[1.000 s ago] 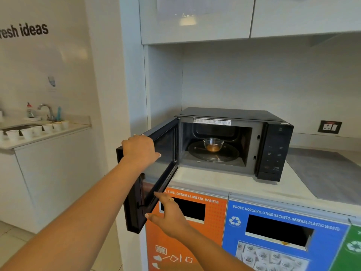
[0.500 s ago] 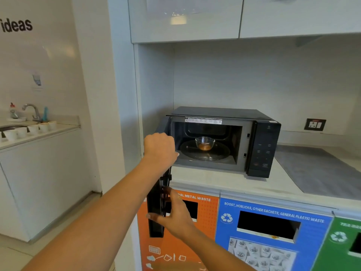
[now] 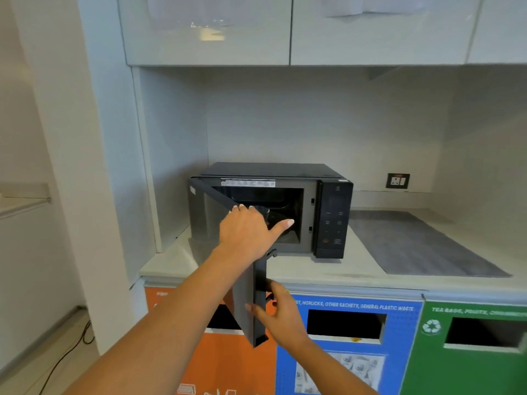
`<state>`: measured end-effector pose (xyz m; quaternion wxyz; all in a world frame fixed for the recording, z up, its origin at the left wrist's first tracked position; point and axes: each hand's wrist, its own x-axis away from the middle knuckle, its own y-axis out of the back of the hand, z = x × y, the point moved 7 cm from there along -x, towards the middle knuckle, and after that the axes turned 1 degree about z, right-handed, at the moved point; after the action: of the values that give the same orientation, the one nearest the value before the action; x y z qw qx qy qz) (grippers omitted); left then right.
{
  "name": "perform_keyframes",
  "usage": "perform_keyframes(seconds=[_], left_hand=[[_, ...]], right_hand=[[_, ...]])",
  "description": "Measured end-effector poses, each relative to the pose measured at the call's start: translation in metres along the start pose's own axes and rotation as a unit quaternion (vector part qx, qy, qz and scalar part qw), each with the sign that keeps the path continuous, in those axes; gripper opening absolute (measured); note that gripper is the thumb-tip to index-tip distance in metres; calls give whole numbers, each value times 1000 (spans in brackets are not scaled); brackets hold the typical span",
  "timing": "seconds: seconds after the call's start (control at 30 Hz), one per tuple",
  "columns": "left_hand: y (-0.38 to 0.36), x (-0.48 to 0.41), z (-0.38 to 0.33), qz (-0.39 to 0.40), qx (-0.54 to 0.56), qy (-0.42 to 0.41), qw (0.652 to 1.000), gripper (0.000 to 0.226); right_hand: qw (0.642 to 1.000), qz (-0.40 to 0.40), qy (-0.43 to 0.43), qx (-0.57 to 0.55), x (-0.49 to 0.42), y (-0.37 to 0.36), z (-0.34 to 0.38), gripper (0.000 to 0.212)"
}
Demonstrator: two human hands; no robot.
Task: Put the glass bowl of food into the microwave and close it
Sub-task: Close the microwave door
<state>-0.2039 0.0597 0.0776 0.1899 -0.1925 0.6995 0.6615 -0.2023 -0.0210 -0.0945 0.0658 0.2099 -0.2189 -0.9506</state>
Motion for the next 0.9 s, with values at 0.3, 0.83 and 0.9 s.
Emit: perform_keyframes(seconds=[0.3,0.83,0.9], left_hand=[[-36,-36,-48,28,1,-102,994,98],[-91,-113,-106,29,19,-165,986,92],[-96,-121,-111,34,15,-170,985,90]], right_hand=[[995,-74,-60,31,-22,50,-46,44],[976,-130,-163,61,-89,108,-105,44],[975,-132,-166,63,-97,111,-111,46]])
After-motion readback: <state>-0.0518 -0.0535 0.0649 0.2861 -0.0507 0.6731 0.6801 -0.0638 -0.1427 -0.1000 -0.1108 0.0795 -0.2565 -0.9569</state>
